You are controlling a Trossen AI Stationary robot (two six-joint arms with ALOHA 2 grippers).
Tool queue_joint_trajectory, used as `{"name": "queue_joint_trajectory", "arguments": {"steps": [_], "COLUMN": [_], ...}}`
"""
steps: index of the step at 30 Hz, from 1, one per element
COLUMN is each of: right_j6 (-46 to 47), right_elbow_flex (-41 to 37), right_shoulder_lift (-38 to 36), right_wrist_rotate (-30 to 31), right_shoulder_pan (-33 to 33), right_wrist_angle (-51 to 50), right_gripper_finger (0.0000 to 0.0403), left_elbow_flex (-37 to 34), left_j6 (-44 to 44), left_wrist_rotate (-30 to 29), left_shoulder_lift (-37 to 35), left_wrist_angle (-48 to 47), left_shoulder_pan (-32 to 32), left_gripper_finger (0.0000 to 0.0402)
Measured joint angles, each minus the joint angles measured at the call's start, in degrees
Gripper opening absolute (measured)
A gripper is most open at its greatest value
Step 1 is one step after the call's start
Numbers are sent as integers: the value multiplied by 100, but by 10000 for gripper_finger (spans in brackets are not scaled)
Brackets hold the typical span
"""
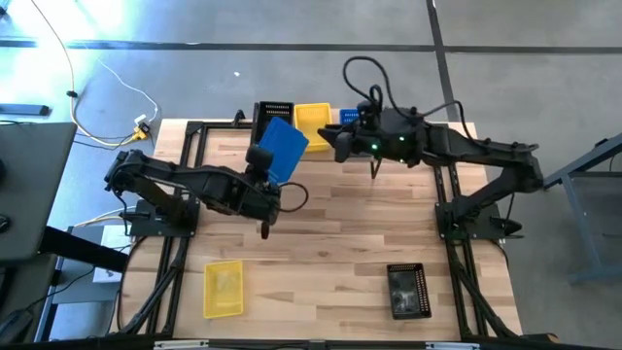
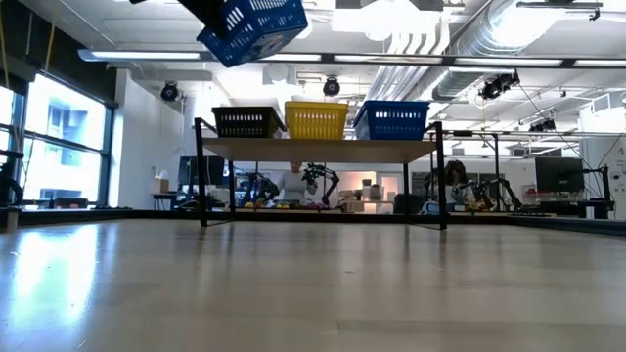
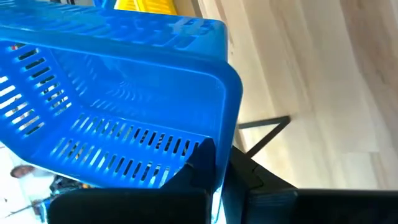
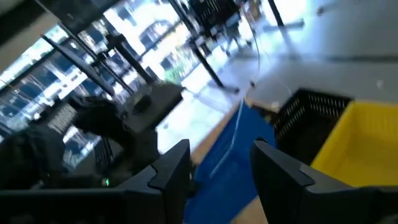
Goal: Stack baskets on shelf by color
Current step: Stack the blue bin on top of the blue bins on the shelf
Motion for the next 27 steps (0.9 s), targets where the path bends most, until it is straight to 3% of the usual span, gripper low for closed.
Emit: {"name": "queue_joint_trajectory", "arguments": {"steps": [4, 11, 19, 23, 27], "right_j6": [597, 1739, 3272, 3467, 3274], "right_elbow_flex": [395, 435, 435, 436, 436], "right_shoulder_lift": [308, 724, 1063, 1183, 1203], "right_wrist_rotate": [-392, -342, -670, -937, -1271], "right_shoulder_pan": [87, 350, 417, 417, 417], "right_wrist_angle": [-492, -545, -447, -499, -869], "right_gripper_finger": [151, 151, 151, 151, 151], "left_elbow_flex": [19, 15, 15, 15, 15], "left_j6": [290, 371, 512, 712, 662], "left_wrist_rotate": [-77, -121, 382, 631, 1303], "left_shoulder_lift": [4, 37, 37, 35, 35], "left_wrist_angle": [-104, -510, -740, -749, -754], "left_shoulder_pan": [1, 28, 27, -53, -227], "left_gripper_finger": [0, 0, 0, 0, 0]}}
